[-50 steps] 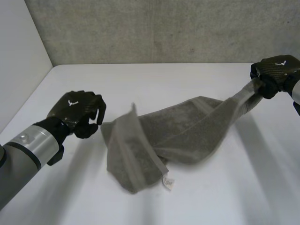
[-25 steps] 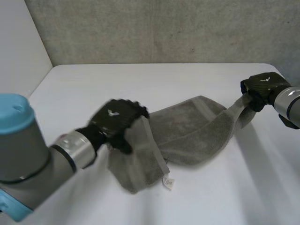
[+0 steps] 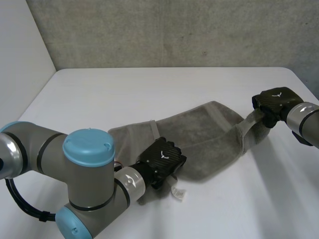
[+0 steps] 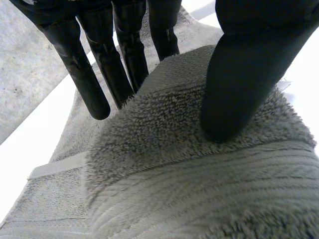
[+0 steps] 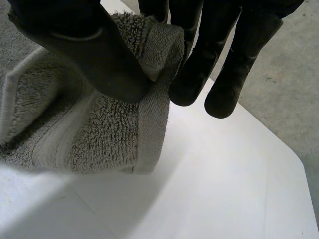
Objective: Fold the towel.
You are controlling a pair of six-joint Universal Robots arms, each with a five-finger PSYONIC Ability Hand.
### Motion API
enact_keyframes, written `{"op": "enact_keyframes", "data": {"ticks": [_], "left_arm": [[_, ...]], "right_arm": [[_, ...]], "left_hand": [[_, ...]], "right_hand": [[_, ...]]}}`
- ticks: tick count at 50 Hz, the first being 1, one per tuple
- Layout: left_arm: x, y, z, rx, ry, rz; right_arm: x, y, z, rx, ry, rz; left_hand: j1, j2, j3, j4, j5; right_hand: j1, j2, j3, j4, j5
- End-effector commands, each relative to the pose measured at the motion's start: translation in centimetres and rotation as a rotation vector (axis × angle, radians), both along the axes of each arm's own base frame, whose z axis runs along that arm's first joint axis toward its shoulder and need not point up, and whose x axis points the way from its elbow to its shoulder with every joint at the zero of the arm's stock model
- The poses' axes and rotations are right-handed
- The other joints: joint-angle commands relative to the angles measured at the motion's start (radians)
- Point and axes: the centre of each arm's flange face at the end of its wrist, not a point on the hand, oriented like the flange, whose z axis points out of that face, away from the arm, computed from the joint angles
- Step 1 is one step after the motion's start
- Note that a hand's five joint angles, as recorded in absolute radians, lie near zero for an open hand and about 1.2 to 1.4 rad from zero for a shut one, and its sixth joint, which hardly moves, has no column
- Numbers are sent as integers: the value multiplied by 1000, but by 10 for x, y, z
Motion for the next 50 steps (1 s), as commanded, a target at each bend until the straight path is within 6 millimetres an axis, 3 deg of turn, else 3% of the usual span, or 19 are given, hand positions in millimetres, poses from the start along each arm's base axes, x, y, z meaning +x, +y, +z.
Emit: {"op": "enact_keyframes", "data": {"ticks": [1, 3, 8, 14, 16, 20, 22, 23, 25, 26, 27, 28, 30, 32, 36, 42, 50], "left_arm": [[1, 0, 5, -8, 7, 5], [1, 0, 12, -19, 21, 7], [11, 0, 52, -78, 99, 36], [28, -4, 74, -91, 154, 92], [46, -14, 90, -99, 200, 160], [68, -23, 102, -96, 252, 238], [93, -41, 107, -83, 293, 347], [93, -41, 107, -83, 294, 347], [124, -66, 106, -67, 320, 487], [124, -66, 106, -66, 320, 488], [141, -80, 105, -58, 330, 561], [141, -80, 105, -58, 330, 562], [167, -97, 98, -26, 340, 666], [174, -100, 93, -7, 339, 688], [171, -97, 69, 80, 308, 658], [168, -97, 53, 138, 286, 652], [163, -96, 30, 205, 251, 645]], "right_arm": [[0, -1, -2, -1, 15, 6], [0, -2, -2, -6, 14, 6], [0, -5, 3, -32, 17, 4], [-4, -8, 6, -47, 34, -3], [-4, -7, 8, -52, 46, 2], [-5, -5, 8, -50, 62, 5], [-6, -1, 11, -62, 91, 12], [-6, -1, 11, -62, 91, 12], [-6, 5, 16, -63, 135, 31], [-6, 5, 16, -63, 135, 31], [-7, 9, 17, -53, 165, 45], [-7, 9, 17, -53, 165, 45], [-8, 16, 16, -30, 233, 77], [-8, 20, 16, -25, 263, 93], [-5, 24, 14, -13, 291, 117], [-5, 25, 4, 17, 302, 109], [11, 29, -16, 29, 315, 139]], "left_hand": [[504, 497, 506, 504, 509], [505, 498, 507, 505, 510], [505, 498, 507, 505, 510], [505, 498, 507, 505, 510], [505, 498, 507, 505, 510], [505, 498, 507, 505, 510], [505, 498, 507, 505, 510], [505, 498, 507, 505, 510], [505, 498, 507, 505, 510], [505, 498, 507, 505, 510], [505, 498, 507, 505, 510], [505, 498, 507, 505, 510], [505, 498, 507, 505, 510], [505, 498, 507, 505, 510], [505, 498, 507, 505, 510], [505, 498, 507, 505, 510], [473, 466, 475, 474, 479]], "right_hand": [[64, 93, 64, 58, 55], [64, 93, 64, 58, 55], [64, 93, 64, 58, 55], [64, 93, 64, 58, 55], [64, 93, 64, 58, 55], [64, 93, 64, 58, 55], [64, 93, 64, 58, 55], [64, 93, 64, 58, 55], [64, 93, 64, 58, 55], [64, 93, 64, 58, 55], [64, 93, 64, 58, 55], [64, 93, 64, 58, 55], [64, 93, 64, 58, 55], [64, 93, 64, 58, 55], [64, 93, 64, 58, 55], [64, 93, 64, 58, 55], [64, 93, 64, 58, 55]]}}
